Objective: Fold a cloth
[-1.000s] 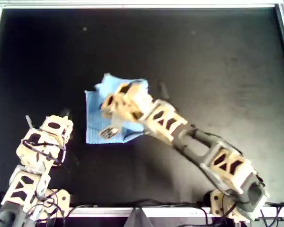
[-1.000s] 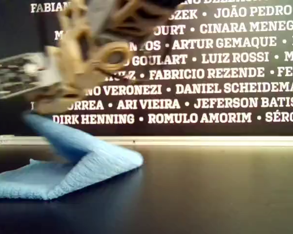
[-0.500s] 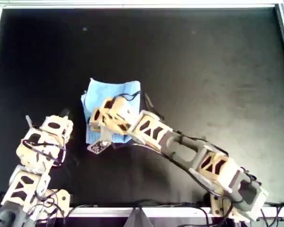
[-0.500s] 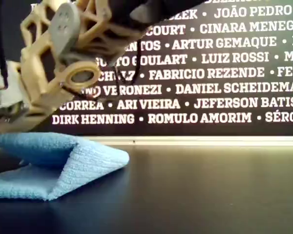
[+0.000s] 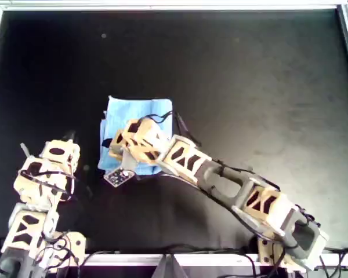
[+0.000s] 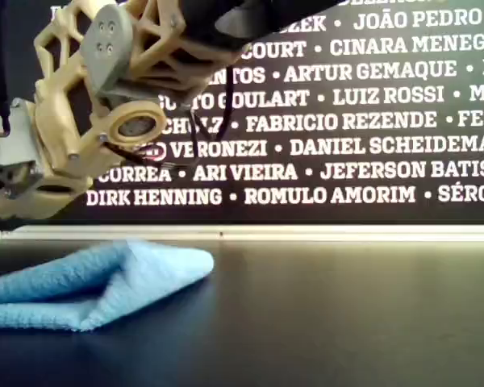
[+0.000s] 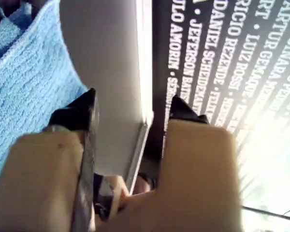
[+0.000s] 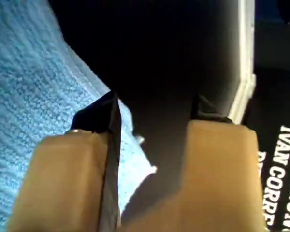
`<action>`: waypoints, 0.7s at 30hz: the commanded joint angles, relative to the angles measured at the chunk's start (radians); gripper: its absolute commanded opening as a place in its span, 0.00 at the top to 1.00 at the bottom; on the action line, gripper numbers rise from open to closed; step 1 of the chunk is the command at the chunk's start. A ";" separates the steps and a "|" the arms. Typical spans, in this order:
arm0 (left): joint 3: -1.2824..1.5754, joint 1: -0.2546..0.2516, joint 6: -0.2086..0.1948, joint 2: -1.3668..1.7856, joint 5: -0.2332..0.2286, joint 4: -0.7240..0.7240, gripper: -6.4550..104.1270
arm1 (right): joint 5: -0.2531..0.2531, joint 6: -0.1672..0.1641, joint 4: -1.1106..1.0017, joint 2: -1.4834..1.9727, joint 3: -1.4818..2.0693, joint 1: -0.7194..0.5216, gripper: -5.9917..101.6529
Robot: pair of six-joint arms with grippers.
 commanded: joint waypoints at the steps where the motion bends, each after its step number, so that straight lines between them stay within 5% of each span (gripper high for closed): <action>1: -0.015 0.026 0.008 0.029 0.003 0.000 0.47 | -0.009 0.005 -0.006 0.170 -0.057 -0.002 0.37; 9: -0.028 0.026 0.008 0.031 0.003 0.000 0.47 | 0.006 -0.011 0.041 0.373 0.114 -0.025 0.42; 15: -0.028 0.026 0.008 0.066 0.003 0.000 0.47 | 0.008 -0.014 0.115 0.718 0.541 -0.121 0.70; 21: -0.011 0.026 0.008 0.186 0.003 0.000 0.47 | -0.008 -0.015 0.114 1.052 0.973 -0.471 0.96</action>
